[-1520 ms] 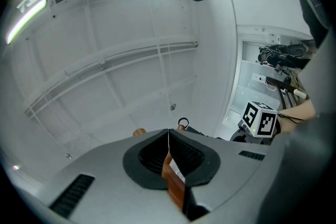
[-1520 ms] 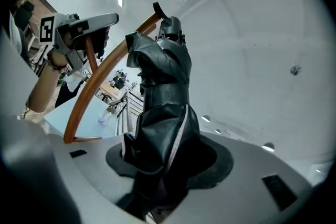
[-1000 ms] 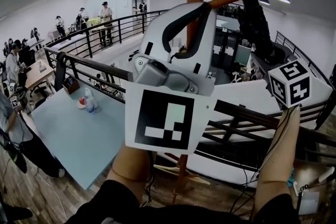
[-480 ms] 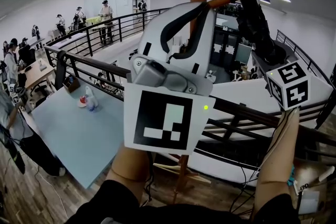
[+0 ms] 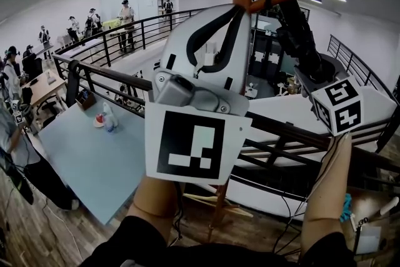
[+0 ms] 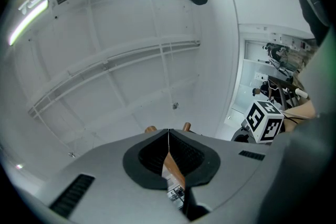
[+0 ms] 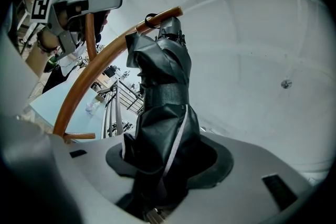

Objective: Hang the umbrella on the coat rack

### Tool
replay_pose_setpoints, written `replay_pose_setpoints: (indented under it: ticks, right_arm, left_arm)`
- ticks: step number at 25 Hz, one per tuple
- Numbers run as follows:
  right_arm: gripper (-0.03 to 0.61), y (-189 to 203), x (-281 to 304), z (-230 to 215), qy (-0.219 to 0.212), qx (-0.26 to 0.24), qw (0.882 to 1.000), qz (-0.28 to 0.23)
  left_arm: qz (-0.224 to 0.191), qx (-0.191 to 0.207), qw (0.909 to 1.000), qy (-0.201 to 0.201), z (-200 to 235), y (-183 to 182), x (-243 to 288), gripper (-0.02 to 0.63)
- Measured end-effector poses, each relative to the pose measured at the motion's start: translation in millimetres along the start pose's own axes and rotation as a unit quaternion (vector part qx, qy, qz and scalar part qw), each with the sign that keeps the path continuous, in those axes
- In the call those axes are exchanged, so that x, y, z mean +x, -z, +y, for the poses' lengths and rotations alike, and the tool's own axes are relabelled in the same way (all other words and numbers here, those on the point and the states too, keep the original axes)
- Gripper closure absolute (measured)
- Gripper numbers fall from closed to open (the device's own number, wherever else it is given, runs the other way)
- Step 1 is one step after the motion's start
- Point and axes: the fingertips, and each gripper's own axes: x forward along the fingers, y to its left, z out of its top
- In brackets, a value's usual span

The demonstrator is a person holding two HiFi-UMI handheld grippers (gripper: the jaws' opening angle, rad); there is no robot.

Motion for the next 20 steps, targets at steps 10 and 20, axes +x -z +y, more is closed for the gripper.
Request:
replay_pose_setpoints:
  ticks: [10, 20]
  right_arm:
    - [0.357, 2, 10, 24, -0.01, 0.007, 1.0, 0.005]
    - [0.357, 23, 8, 46, -0.029, 0.014, 0.999, 0.024]
  left_arm:
    - [0.009, 0.003, 1.0, -0.003, 12, 11, -12, 0.6]
    - [0.026, 0.005, 0.9996, 0.005, 6, 18, -22, 0.6]
